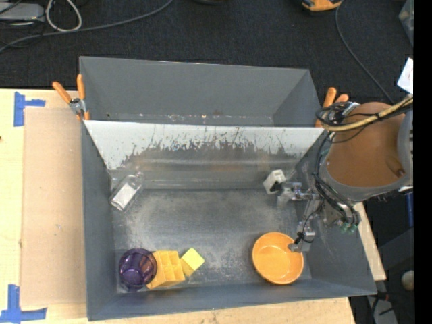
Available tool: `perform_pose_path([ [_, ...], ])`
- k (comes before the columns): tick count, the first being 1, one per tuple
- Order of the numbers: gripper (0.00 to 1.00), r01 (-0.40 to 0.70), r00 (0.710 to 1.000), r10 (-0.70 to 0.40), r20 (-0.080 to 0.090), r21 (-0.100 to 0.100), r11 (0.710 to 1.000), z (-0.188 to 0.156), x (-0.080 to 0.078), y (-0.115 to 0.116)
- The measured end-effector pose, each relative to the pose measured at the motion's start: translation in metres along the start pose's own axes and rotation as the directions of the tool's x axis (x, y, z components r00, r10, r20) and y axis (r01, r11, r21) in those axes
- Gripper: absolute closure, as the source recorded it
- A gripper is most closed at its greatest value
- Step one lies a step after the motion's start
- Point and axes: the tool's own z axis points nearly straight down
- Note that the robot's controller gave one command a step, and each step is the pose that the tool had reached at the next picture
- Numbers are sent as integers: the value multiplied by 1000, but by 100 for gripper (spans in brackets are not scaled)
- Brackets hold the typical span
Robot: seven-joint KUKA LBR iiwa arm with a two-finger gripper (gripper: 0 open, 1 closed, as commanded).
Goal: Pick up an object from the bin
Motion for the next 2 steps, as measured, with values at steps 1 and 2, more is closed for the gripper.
perform_pose_path([
  [1,0,0,1000,0,0,0,1000,0,0,0],
  [2,0,-157,988,157,5,-1,988,32,13,-6],
])
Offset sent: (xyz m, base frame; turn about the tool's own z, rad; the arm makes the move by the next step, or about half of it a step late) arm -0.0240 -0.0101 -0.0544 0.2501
